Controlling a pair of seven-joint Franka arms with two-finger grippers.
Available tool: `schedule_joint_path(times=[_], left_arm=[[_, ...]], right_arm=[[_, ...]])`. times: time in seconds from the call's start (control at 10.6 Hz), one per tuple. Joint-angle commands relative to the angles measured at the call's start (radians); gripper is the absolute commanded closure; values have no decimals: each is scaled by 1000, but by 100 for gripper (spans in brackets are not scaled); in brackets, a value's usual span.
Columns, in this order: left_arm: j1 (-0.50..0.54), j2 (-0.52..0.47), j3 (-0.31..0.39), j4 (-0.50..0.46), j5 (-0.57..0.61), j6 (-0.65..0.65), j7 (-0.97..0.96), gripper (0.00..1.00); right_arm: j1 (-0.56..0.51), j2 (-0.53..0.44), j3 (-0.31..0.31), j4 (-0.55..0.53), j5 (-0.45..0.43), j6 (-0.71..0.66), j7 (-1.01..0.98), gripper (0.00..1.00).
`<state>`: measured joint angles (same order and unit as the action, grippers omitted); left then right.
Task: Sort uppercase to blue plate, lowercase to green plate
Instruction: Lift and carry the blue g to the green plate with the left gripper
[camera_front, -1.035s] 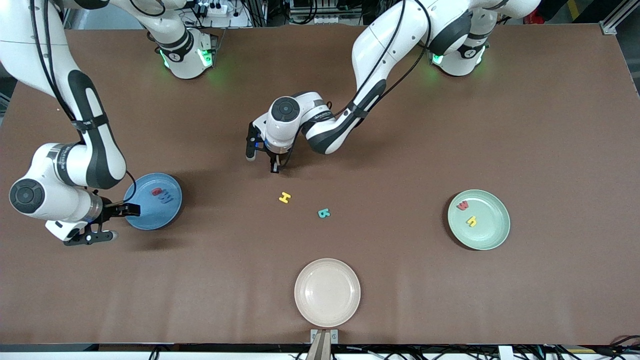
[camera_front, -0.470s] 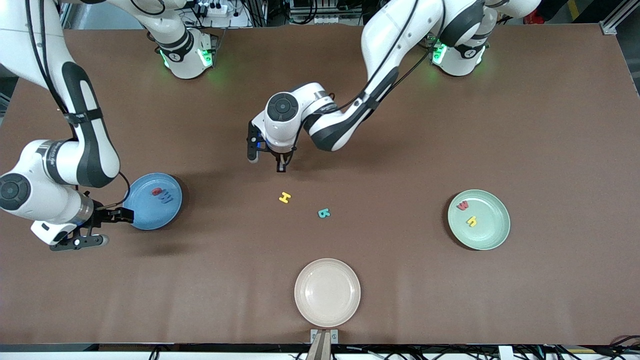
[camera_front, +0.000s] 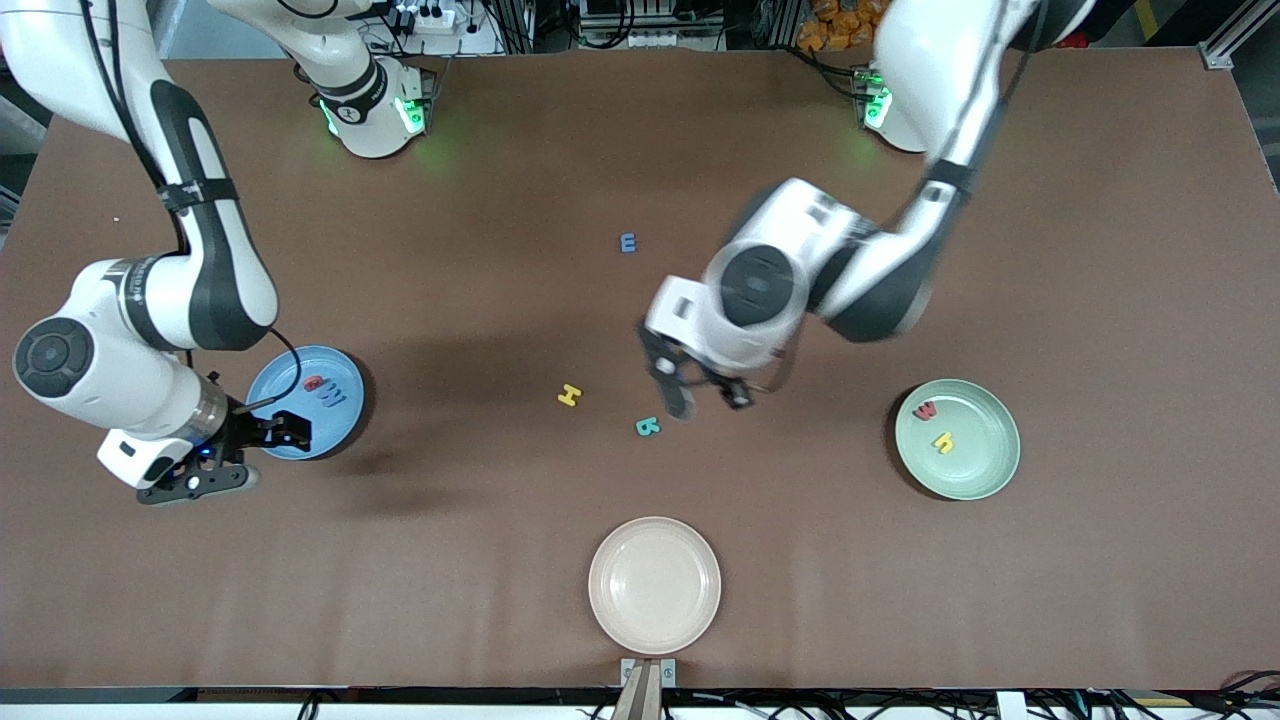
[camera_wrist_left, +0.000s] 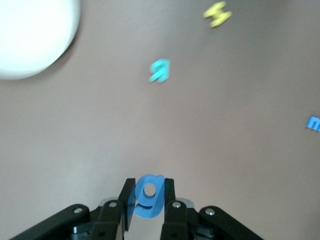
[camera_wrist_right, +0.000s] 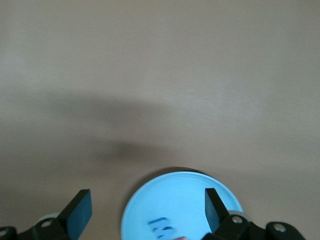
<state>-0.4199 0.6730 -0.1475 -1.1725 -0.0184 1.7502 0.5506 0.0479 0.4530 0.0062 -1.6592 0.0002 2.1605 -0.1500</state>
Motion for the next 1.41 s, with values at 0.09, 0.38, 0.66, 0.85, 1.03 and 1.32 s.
schedule_joint_path(times=[0.09,0.38,0.66,0.85,1.03,1.32], left_arm=[[214,-38,14,-79,-34,2,-21,100],[285,-24,127,-149,-11,20,-20,100],[285,-12,213,-254,30,167,-27,100],[285,3,223,-324,31,268,-64,100],[282,8,226,-340,34,291,-135,55],[274,-13,227,-334,32,284,-150,0]], right_arm=[[73,9,35,76,20,-59,23,0],[217,99,35,171,17,-54,197,0],[360,232,35,317,11,-16,453,0],[406,292,35,334,14,108,506,0],[476,344,34,337,12,188,529,0],[604,447,3,383,9,280,570,0]])
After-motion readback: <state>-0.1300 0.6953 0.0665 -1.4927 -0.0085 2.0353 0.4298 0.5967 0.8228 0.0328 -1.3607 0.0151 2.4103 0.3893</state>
